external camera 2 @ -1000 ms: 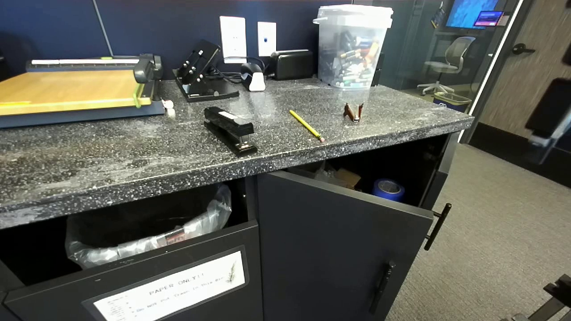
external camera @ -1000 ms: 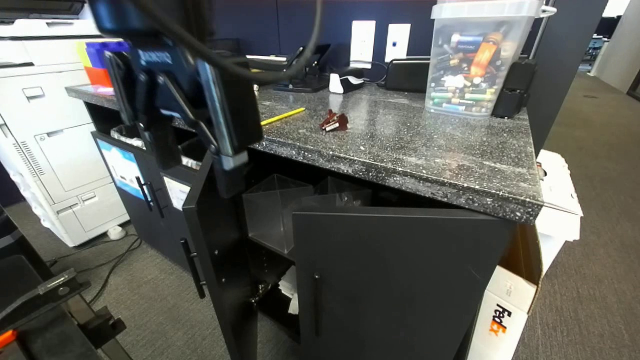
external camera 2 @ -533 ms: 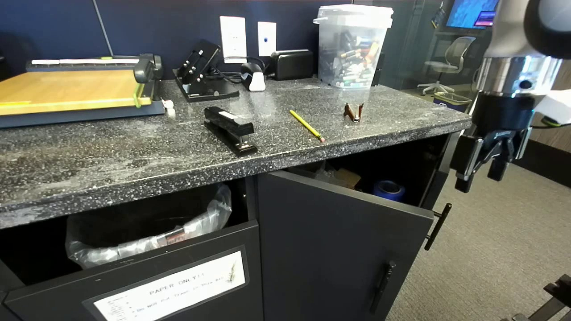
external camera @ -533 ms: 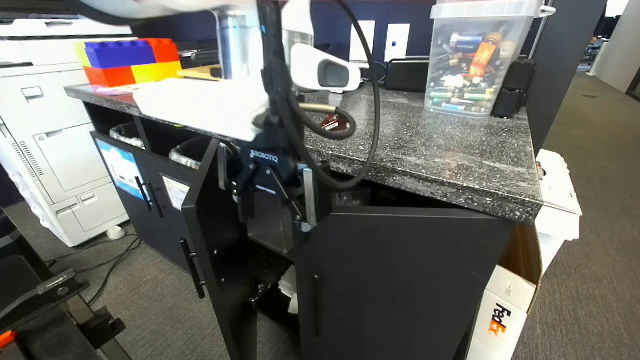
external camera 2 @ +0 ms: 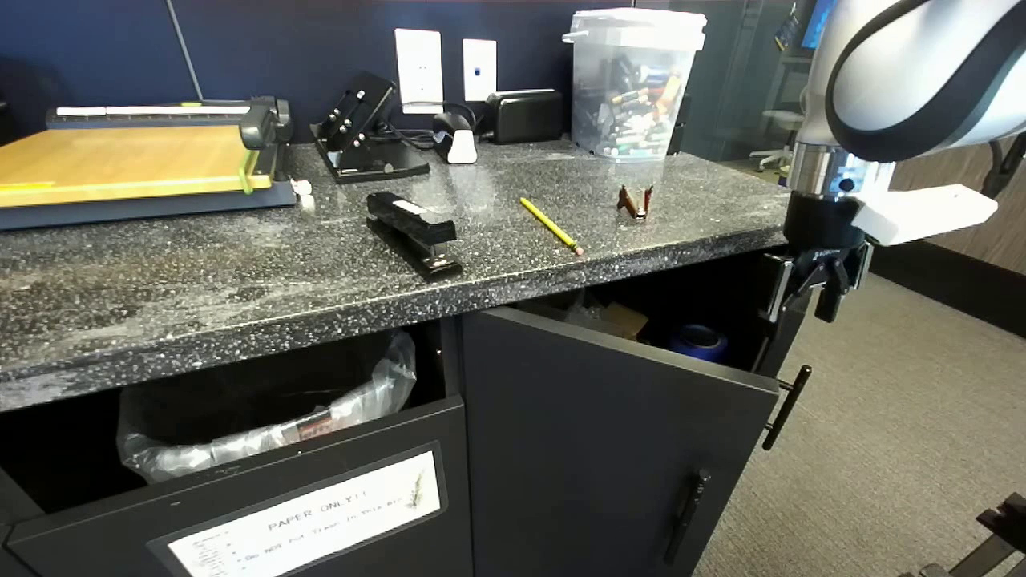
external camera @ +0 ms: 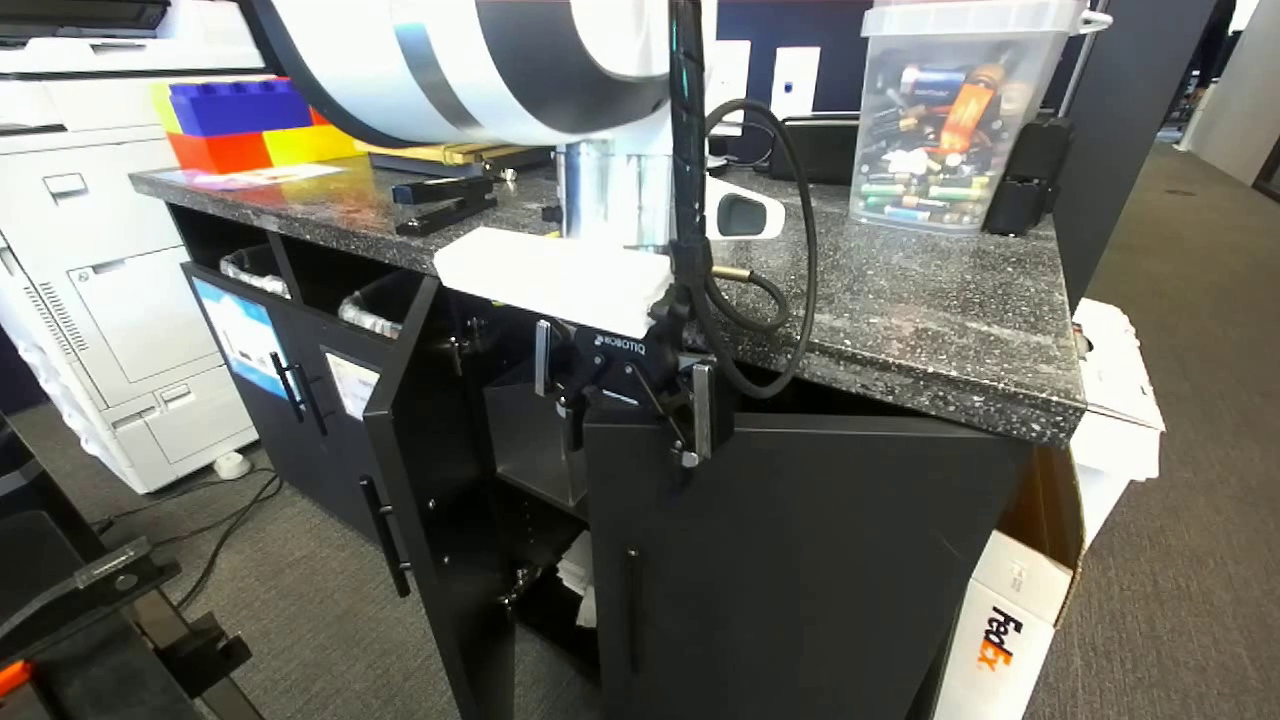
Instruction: Close the right door of the cabinet
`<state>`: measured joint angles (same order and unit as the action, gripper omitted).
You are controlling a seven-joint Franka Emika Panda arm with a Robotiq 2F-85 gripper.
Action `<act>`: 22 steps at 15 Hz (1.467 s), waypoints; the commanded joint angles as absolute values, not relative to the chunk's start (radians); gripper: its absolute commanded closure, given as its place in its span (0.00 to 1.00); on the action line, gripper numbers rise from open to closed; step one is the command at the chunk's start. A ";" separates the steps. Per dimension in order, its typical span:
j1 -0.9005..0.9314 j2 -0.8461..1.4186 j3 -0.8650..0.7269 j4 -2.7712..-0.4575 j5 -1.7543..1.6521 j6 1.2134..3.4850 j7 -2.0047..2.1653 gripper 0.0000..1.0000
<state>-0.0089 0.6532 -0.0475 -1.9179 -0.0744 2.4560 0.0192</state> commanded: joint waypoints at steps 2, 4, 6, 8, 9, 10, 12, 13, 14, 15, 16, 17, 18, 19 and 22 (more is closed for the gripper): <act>0.005 0.690 -0.024 -1.863 -0.055 2.473 0.033 0.00; 0.019 0.694 -0.018 -1.882 -0.058 2.523 0.043 0.00; 0.042 0.699 -0.018 -1.900 -0.065 2.586 0.066 0.00; 0.071 0.700 -0.024 -1.920 -0.074 2.670 0.093 0.00; 0.091 0.695 -0.032 -1.934 -0.079 2.734 0.112 0.00; 0.111 0.694 -0.042 -1.943 -0.085 2.787 0.128 0.00; 0.156 0.686 -0.073 -1.968 -0.095 2.906 0.163 0.00; 0.176 0.682 -0.090 -1.982 -0.096 2.954 0.173 0.00; 0.190 0.677 -0.105 -1.996 -0.092 2.977 0.173 0.00; 0.194 0.667 -0.111 -2.013 -0.088 2.970 0.162 0.00; 0.179 0.645 -0.097 -2.036 -0.078 2.908 0.139 0.00; 0.168 0.613 -0.096 -2.062 -0.071 2.803 0.133 0.00; 0.160 0.590 -0.100 -2.088 -0.076 2.750 0.127 0.00; 0.150 0.557 -0.107 -2.120 -0.085 2.683 0.122 0.00; 0.124 0.421 -0.127 -2.202 -0.103 2.438 0.116 0.00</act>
<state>0.1458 0.5878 -0.1103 -2.0928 -0.0755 2.6344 0.1249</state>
